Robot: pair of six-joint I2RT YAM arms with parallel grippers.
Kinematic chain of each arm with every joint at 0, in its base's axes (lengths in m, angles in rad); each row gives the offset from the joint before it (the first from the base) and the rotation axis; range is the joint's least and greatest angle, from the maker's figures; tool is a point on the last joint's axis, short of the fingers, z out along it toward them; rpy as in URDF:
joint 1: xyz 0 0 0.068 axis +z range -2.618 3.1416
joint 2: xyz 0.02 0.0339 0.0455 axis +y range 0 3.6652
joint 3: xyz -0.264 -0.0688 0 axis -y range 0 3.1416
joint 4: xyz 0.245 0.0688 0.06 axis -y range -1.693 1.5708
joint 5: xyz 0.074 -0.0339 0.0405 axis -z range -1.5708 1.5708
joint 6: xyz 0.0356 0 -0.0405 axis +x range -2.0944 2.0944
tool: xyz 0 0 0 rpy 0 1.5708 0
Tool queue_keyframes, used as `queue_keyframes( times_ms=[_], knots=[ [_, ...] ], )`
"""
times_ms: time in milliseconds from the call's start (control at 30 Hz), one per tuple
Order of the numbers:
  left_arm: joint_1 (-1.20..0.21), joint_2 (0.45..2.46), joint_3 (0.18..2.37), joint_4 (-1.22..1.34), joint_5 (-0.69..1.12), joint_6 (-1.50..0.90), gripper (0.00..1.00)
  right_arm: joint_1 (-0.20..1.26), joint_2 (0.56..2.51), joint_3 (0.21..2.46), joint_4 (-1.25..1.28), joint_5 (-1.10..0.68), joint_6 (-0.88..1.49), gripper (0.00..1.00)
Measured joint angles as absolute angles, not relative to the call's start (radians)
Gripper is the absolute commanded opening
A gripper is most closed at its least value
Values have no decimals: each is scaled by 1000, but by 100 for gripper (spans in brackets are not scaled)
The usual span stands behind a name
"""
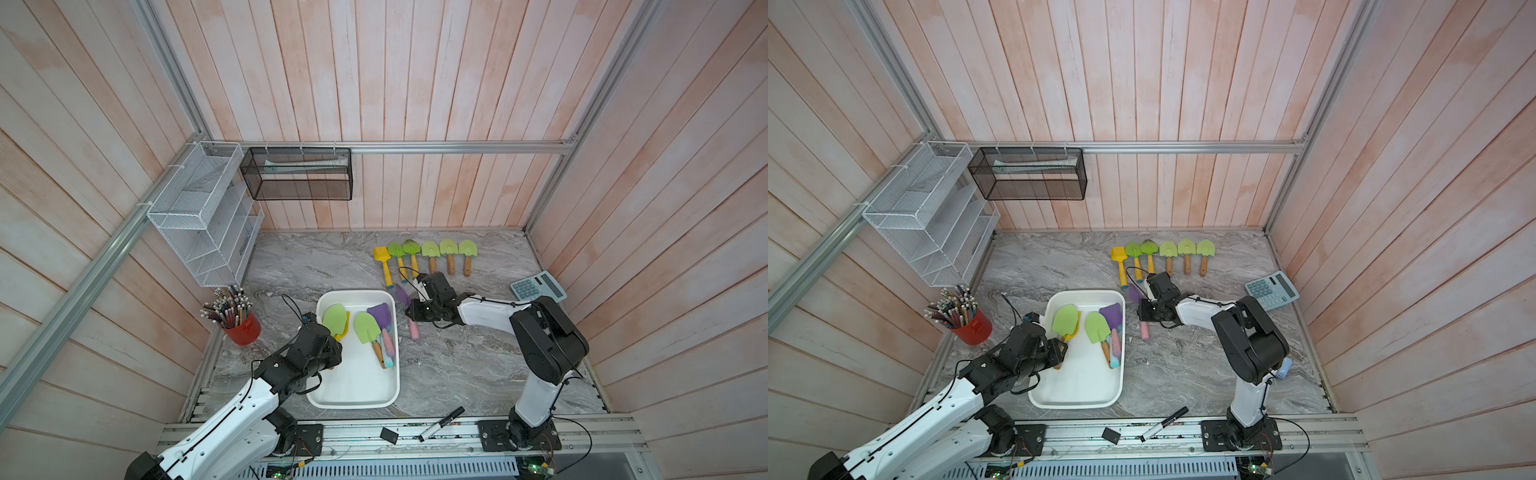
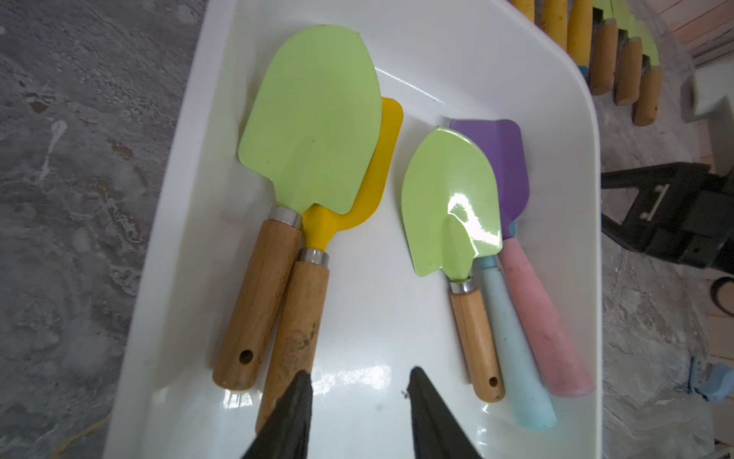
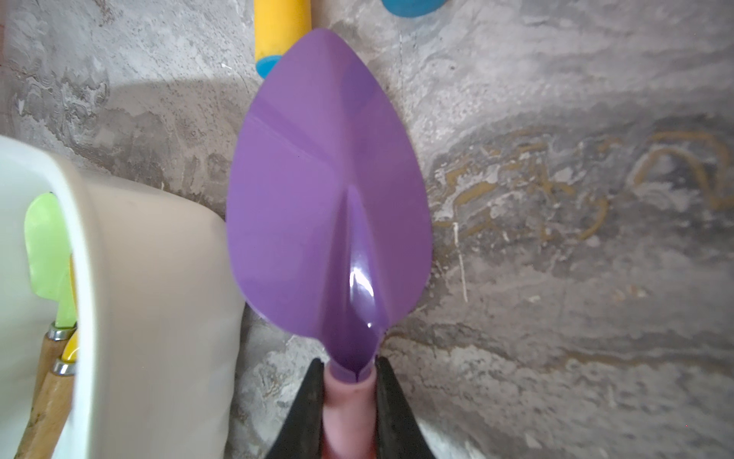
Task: Take the shovel out of the storage box
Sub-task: Place the shovel at the center of the board.
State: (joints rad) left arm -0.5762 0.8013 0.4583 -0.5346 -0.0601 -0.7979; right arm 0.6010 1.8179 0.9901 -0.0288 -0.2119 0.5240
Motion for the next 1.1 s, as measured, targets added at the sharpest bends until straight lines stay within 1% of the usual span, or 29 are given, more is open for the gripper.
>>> queue_keyframes(
  times_ms=[333, 533, 767, 900, 1100],
  knots=[
    [-576, 794, 448, -535, -60, -805, 43, 613, 1843, 994, -21, -184, 532, 29],
    [-577, 794, 448, -535, -59, -805, 43, 615, 1843, 994, -19, -182, 532, 30],
    [-582, 811, 443, -535, -57, -806, 43, 628, 1835, 994, -19, -184, 548, 39],
    [-590, 829, 443, -535, -58, -809, 43, 635, 1803, 992, -45, -182, 550, 44],
    [-606, 845, 443, -535, -66, -813, 43, 632, 1690, 992, -81, -164, 545, 47]
  ],
)
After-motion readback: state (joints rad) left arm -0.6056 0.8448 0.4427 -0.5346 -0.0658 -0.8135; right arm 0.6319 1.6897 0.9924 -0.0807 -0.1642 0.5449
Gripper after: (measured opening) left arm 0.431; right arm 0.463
